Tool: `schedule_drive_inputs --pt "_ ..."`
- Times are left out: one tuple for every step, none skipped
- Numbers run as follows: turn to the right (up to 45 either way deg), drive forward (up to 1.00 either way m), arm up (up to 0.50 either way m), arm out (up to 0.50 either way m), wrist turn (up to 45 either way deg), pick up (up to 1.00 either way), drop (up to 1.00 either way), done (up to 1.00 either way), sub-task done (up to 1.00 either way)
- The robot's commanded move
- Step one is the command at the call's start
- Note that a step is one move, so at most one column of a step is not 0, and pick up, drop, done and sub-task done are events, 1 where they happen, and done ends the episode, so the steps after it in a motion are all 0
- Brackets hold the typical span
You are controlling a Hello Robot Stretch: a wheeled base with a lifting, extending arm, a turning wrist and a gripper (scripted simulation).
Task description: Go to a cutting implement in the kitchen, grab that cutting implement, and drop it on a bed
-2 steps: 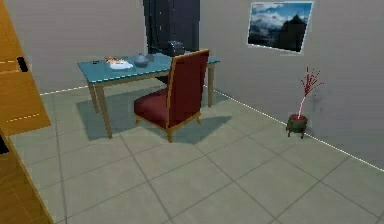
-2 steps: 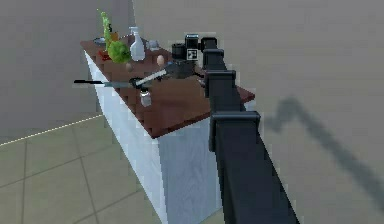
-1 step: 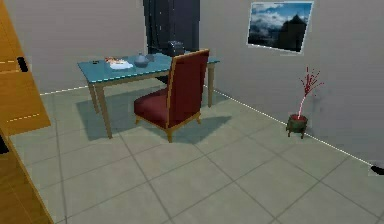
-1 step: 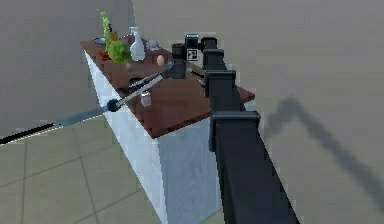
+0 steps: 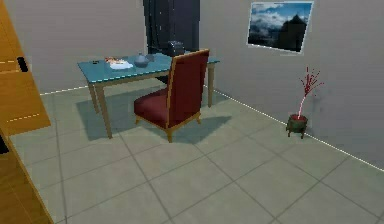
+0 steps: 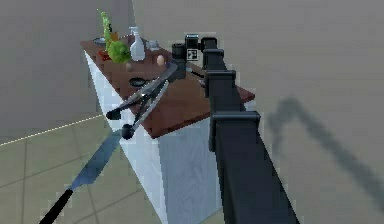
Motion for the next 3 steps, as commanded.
schedule_drive_inputs --pt "0.0 0.0 0.0 -0.46 0.0 0.0 0.0 0.0 0.0" --pt "-18.0 0.0 0.0 0.0 0.0 0.0 0.0 0.0 0.0" --pt "0.0 1.0 0.0 0.0 0.0 0.0 0.0 0.0 0.0"
